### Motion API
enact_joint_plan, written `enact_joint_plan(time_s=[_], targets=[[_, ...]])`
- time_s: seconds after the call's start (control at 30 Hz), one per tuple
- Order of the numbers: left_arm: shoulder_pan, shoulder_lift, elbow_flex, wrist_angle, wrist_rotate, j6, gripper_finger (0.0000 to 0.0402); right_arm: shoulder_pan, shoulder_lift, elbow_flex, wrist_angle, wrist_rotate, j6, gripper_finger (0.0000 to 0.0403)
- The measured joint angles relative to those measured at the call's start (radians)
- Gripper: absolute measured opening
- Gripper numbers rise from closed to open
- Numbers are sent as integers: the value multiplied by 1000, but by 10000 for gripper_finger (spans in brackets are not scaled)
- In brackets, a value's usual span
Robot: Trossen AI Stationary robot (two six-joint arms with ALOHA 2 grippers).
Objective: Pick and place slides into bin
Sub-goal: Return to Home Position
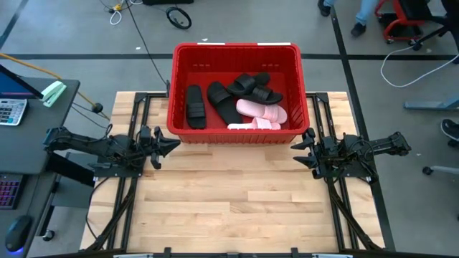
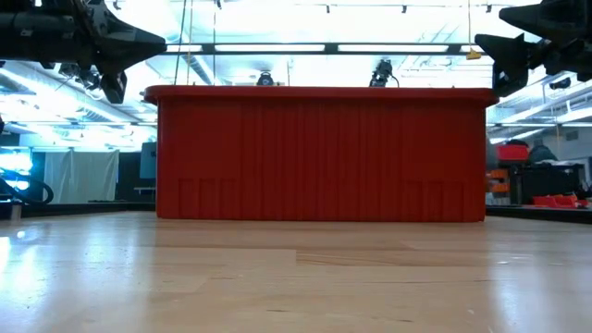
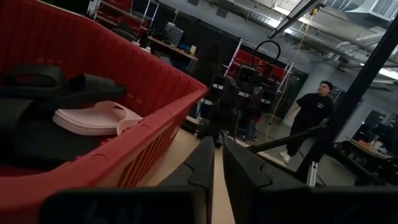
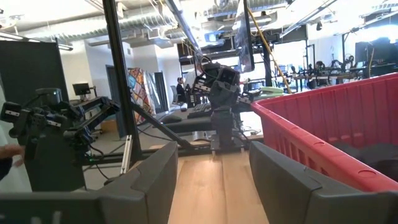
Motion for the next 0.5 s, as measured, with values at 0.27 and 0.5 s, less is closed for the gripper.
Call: enact_joint_plan(time_s=[0.27,0.5], targets=[[0,0,0,0,0,1,35,0,0,0,0,0,0,206],[0,0,0,0,0,1,28,0,0,0,0,0,0,206]])
